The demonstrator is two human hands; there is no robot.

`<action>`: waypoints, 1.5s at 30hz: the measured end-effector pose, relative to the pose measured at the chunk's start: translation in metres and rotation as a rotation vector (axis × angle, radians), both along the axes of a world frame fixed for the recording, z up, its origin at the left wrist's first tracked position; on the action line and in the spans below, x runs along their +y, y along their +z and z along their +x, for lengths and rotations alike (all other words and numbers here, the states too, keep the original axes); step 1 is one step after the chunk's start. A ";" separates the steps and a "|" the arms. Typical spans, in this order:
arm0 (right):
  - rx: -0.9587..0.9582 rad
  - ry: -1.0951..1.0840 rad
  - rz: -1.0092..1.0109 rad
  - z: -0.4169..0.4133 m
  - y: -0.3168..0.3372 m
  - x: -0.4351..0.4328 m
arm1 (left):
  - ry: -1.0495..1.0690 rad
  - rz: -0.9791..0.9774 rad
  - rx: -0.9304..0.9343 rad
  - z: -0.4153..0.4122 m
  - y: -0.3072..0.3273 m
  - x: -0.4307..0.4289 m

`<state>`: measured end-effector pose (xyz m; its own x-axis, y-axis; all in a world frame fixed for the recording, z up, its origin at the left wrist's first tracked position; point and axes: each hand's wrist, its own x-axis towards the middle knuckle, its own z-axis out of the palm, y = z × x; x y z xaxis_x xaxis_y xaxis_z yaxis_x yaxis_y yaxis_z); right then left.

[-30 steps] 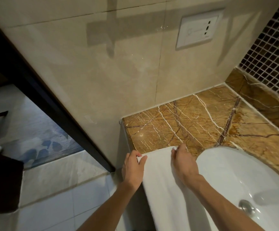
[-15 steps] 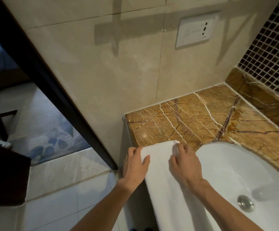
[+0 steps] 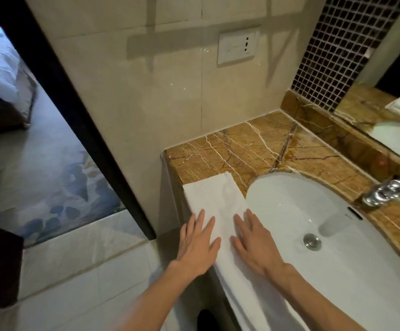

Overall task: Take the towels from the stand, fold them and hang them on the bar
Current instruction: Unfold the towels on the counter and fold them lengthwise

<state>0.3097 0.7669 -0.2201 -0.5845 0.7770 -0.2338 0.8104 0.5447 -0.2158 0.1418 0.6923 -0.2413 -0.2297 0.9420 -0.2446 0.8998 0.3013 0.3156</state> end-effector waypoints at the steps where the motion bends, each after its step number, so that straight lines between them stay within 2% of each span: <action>1: 0.002 -0.017 0.001 0.010 0.002 -0.010 | -0.007 0.002 -0.008 0.007 0.001 -0.009; 6: -0.018 -0.146 -0.103 0.066 0.004 -0.051 | 0.003 0.022 -0.103 0.043 0.000 -0.055; 15: 0.027 -0.196 -0.275 0.145 0.022 -0.094 | -0.042 -0.003 -0.152 0.103 0.005 -0.102; 25: -0.076 -0.182 -0.267 0.232 0.026 -0.117 | 0.089 0.046 -0.252 0.178 0.010 -0.137; 35: -0.070 -0.351 -0.207 0.272 0.012 -0.132 | 0.290 0.191 -0.598 0.218 0.028 -0.151; 41: -0.025 -0.358 -0.141 0.278 0.011 -0.138 | 0.606 0.245 -0.855 0.234 0.036 -0.144; 45: 0.055 -0.387 -0.181 0.280 0.014 -0.132 | 0.702 0.258 -1.085 0.243 0.036 -0.142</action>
<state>0.5901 0.6348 -0.2064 -0.2732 0.8910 -0.3627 0.9321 0.1520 -0.3287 0.3847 0.5501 -0.2055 -0.4878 0.7507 -0.4454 -0.1675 0.4203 0.8918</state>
